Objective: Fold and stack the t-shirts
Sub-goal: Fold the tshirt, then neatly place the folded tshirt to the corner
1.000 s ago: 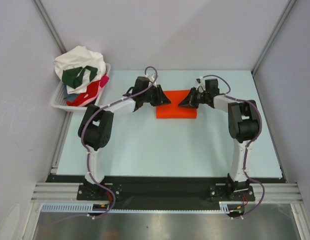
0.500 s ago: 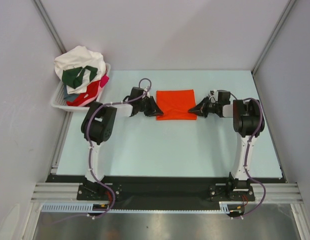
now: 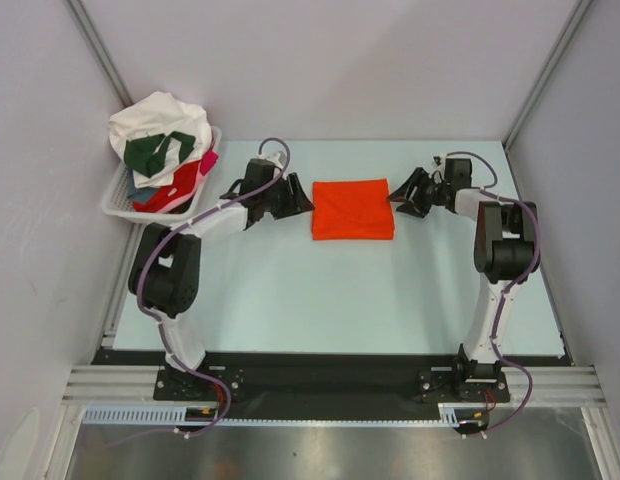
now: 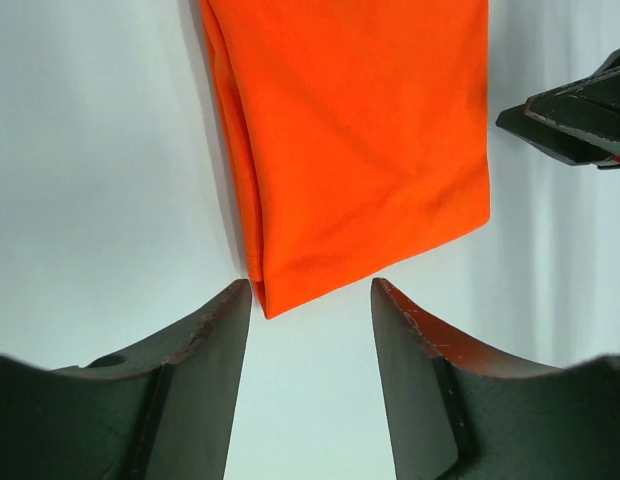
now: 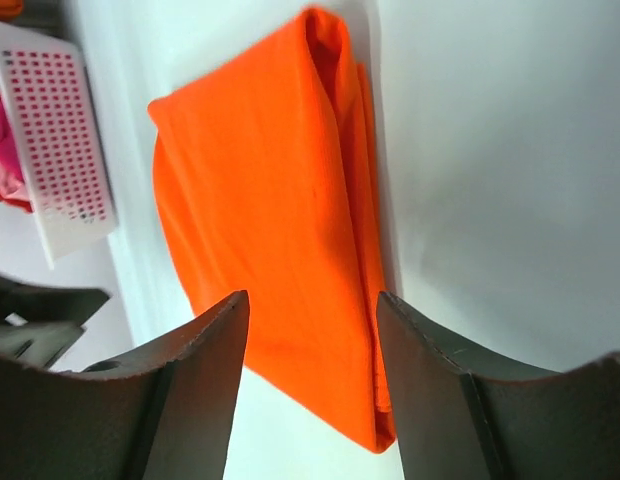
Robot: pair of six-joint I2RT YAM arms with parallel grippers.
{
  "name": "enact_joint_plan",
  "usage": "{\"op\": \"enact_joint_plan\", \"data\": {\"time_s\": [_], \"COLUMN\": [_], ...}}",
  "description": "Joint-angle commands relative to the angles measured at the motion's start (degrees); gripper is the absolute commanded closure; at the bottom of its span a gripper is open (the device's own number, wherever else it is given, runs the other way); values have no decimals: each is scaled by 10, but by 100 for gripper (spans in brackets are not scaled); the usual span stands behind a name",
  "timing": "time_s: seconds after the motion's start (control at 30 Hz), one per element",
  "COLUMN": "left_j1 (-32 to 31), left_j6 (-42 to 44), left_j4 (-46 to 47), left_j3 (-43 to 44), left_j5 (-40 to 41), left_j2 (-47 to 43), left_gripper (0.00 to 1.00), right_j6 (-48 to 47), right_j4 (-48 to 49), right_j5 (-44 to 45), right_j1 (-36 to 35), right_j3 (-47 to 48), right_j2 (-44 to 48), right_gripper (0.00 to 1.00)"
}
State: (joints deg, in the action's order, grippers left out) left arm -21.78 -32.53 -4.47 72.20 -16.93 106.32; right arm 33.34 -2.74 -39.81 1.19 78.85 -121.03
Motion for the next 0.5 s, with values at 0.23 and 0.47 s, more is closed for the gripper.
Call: {"op": "enact_joint_plan", "data": {"time_s": [0.23, 0.47], "left_j1": [-3, -3], "left_j6": [39, 41], "left_j4": [-45, -55], "left_j3": [3, 18], "left_j5": [66, 61], "left_j2": [-40, -31], "left_gripper": [42, 44], "right_j6": [-73, -79], "right_j4": [-111, -117], "right_j5": [56, 42], "right_j1": [-10, -31], "right_j3": [132, 146], "right_j2": [-73, -101], "right_gripper": [48, 53]}}
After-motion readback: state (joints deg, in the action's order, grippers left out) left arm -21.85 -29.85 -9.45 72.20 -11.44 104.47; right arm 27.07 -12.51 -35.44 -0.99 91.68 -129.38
